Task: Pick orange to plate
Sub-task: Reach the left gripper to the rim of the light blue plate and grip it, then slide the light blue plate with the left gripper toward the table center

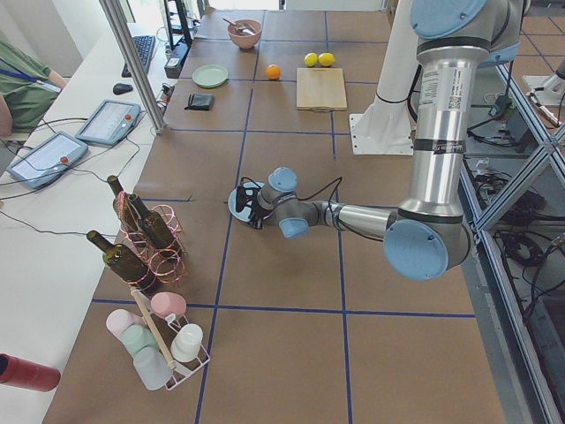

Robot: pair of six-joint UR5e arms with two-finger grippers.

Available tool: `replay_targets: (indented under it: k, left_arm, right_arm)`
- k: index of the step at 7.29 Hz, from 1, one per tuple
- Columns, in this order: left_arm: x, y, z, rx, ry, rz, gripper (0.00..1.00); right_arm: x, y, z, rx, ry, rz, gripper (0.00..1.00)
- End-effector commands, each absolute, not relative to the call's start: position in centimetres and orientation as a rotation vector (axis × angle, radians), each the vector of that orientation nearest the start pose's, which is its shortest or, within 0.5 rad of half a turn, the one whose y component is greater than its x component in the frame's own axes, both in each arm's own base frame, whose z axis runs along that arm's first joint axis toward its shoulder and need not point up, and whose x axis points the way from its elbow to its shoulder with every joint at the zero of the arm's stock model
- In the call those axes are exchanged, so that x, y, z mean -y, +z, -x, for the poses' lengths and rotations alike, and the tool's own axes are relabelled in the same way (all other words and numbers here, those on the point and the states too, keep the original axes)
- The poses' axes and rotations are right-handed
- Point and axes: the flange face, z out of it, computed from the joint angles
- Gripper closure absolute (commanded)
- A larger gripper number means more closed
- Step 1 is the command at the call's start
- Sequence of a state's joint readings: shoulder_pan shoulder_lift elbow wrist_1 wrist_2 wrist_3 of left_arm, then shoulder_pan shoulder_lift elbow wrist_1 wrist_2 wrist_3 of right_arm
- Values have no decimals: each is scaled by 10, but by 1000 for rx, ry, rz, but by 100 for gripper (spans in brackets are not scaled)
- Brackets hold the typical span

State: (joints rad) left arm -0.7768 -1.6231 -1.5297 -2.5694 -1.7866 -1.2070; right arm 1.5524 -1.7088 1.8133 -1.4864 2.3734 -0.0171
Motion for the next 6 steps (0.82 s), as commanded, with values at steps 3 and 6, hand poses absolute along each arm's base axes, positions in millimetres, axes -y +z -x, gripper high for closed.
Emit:
replay_targets:
  k: [3,6]
  left_arm:
    - [490,426,-342,-1086,-241,-453,100]
    - [496,306,-459,-1105,-208,-349,100]
  right_arm:
    - [441,594,-54,798,-110,-176,0]
    - [444,586,-54,798,-119,-193,0]
